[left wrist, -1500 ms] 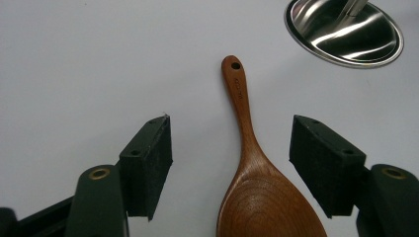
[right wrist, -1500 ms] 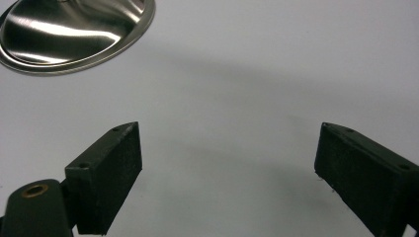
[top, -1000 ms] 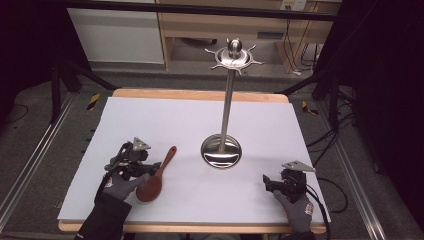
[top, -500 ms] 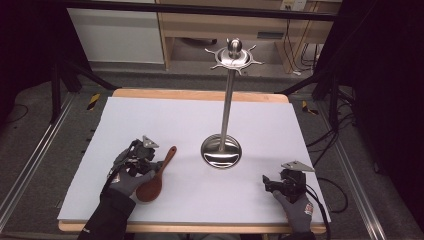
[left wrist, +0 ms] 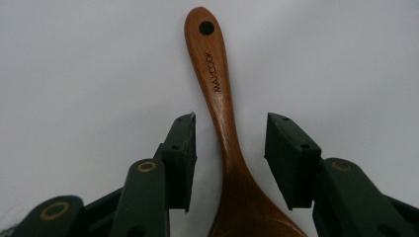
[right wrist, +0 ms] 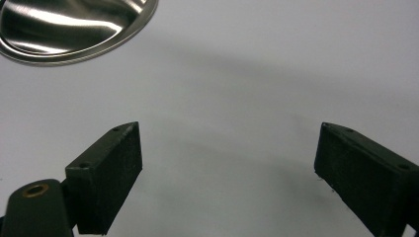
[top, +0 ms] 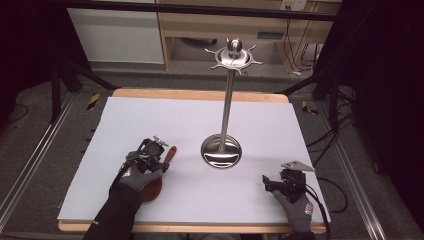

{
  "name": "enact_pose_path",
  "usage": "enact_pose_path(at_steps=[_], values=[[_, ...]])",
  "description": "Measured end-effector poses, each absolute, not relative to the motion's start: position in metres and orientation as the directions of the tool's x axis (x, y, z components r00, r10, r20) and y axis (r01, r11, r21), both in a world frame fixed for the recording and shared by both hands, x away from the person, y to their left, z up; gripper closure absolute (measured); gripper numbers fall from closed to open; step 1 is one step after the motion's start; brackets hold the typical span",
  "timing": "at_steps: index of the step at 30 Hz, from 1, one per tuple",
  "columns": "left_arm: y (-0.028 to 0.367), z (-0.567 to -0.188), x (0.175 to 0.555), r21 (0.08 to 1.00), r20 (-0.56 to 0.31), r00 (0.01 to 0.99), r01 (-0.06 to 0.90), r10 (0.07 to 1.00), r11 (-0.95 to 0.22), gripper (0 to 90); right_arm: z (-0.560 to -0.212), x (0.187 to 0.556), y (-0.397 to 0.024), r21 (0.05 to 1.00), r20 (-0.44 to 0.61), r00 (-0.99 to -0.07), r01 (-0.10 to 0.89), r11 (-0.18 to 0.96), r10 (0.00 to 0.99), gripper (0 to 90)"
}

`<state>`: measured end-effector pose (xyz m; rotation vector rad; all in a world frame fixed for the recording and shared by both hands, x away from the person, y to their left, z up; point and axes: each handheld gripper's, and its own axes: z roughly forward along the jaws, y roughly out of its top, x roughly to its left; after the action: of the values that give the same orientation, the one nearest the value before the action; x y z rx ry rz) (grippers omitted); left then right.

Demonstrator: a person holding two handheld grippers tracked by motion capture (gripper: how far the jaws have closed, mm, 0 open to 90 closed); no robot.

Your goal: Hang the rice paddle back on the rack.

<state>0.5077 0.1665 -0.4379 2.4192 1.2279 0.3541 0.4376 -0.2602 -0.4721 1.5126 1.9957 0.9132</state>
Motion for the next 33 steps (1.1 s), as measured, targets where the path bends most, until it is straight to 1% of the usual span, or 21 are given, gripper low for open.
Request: enact_pose_path(at_steps=[5, 7, 8, 10, 11, 12, 15, 17, 20, 21, 25, 29, 31, 33], values=[[0.166, -0.443, 0.510, 0.426, 0.029, 0.580, 0.730, 0.814, -0.535, 56.8, -0.473, 0.438, -0.259, 0.741, 0.025, -0.278, 0.650, 0.169, 0.960, 11.4], [0.167, -0.445, 0.511, 0.415, 0.022, 0.577, 0.738, 0.817, -0.532, 59.1, -0.473, 0.438, -0.260, 0.741, 0.026, -0.279, 0.650, 0.168, 0.960, 11.4], [0.167, -0.448, 0.512, 0.403, 0.014, 0.575, 0.746, 0.818, -0.531, 63.6, -0.472, 0.438, -0.260, 0.741, 0.028, -0.280, 0.650, 0.168, 0.960, 11.4], [0.168, -0.449, 0.513, 0.390, 0.014, 0.579, 0.747, 0.815, -0.538, 67.4, -0.473, 0.438, -0.260, 0.741, 0.028, -0.280, 0.650, 0.168, 0.960, 11.4], [0.168, -0.450, 0.513, 0.392, 0.005, 0.576, 0.751, 0.818, -0.532, 67.4, -0.473, 0.438, -0.260, 0.741, 0.028, -0.280, 0.650, 0.168, 0.960, 11.4], [0.168, -0.449, 0.513, 0.389, 0.002, 0.575, 0.753, 0.818, -0.530, 70.3, -0.473, 0.438, -0.260, 0.741, 0.030, -0.279, 0.651, 0.166, 0.960, 11.4], [0.167, -0.449, 0.514, 0.382, -0.004, 0.569, 0.761, 0.822, -0.524, 71.6, -0.473, 0.438, -0.259, 0.740, 0.033, -0.276, 0.653, 0.163, 0.961, 11.4], [0.168, -0.448, 0.514, 0.373, -0.013, 0.566, 0.768, 0.824, -0.521, 75.1, -0.472, 0.438, -0.260, 0.741, 0.031, -0.279, 0.651, 0.165, 0.960, 11.4], [0.168, -0.448, 0.512, 0.368, -0.009, 0.578, 0.761, 0.816, -0.535, 76.0, -0.472, 0.438, -0.260, 0.740, 0.036, -0.274, 0.654, 0.159, 0.961, 11.4], [0.170, -0.447, 0.510, 0.351, 0.005, 0.592, 0.754, 0.806, -0.556, 76.2, -0.472, 0.438, -0.260, 0.739, 0.036, -0.275, 0.655, 0.159, 0.961, 11.4], [0.172, -0.445, 0.508, 0.349, 0.011, 0.601, 0.747, 0.799, -0.566, 75.8, -0.472, 0.438, -0.260, 0.740, 0.031, -0.279, 0.652, 0.165, 0.960, 11.4], [0.174, -0.445, 0.511, 0.353, 0.007, 0.611, 0.739, 0.791, -0.574, 71.1, -0.472, 0.438, -0.259, 0.737, 0.038, -0.275, 0.657, 0.159, 0.961, 11.4], [0.172, -0.446, 0.513, 0.336, 0.005, 0.623, 0.736, 0.782, -0.588, 68.7, -0.472, 0.438, -0.260, 0.738, 0.037, -0.276, 0.656, 0.160, 0.960, 11.4], [0.170, -0.447, 0.514, 0.325, 0.011, 0.622, 0.738, 0.783, -0.592, 68.7, -0.473, 0.439, -0.260, 0.736, 0.036, -0.275, 0.658, 0.161, 0.961, 11.4]])
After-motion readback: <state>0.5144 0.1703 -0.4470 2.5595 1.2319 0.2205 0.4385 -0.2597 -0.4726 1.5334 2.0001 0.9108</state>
